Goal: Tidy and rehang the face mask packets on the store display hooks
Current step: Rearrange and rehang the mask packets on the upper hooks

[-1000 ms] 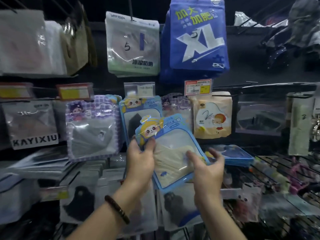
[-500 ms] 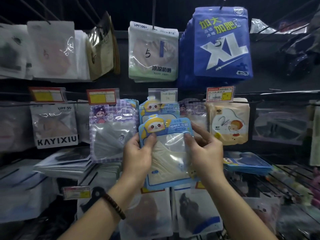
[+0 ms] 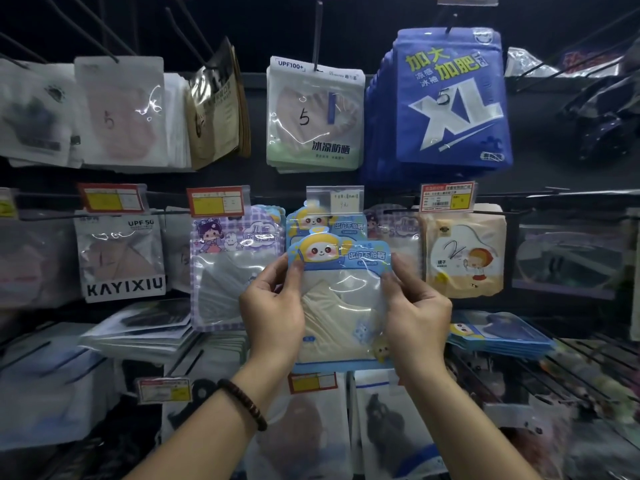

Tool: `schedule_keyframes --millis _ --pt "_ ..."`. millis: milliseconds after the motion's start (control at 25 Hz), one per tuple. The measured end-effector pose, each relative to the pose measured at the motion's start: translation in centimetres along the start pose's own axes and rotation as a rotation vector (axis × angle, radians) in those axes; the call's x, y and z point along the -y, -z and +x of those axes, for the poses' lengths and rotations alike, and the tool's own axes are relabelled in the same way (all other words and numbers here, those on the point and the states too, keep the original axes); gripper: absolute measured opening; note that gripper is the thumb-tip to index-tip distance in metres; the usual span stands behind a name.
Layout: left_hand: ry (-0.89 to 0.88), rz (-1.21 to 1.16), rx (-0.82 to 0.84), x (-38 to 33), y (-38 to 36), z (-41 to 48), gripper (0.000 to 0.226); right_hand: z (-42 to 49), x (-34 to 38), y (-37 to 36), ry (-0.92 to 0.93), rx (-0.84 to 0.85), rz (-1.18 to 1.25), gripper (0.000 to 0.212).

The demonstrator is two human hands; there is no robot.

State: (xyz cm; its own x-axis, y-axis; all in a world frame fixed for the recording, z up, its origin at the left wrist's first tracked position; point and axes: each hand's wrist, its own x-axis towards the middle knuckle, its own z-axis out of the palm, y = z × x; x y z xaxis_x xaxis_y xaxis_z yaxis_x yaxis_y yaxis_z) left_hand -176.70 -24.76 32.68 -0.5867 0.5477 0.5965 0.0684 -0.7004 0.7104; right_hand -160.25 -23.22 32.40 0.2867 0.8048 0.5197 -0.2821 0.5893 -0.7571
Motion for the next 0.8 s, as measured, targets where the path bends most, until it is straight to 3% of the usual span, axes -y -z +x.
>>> schedule_keyframes --millis 360,800 --pt "-0.095 0.093 -0.142 -1.9 -0.6 3.2 0.026 3.1 -0.4 -2.9 0.036 -0.018 0.093 0.024" --pt "-0.172 0.021 -0.123 -2.9 -0.7 3.2 0.029 3.4 0.5 -3.0 0.112 -0.091 0.137 0.025"
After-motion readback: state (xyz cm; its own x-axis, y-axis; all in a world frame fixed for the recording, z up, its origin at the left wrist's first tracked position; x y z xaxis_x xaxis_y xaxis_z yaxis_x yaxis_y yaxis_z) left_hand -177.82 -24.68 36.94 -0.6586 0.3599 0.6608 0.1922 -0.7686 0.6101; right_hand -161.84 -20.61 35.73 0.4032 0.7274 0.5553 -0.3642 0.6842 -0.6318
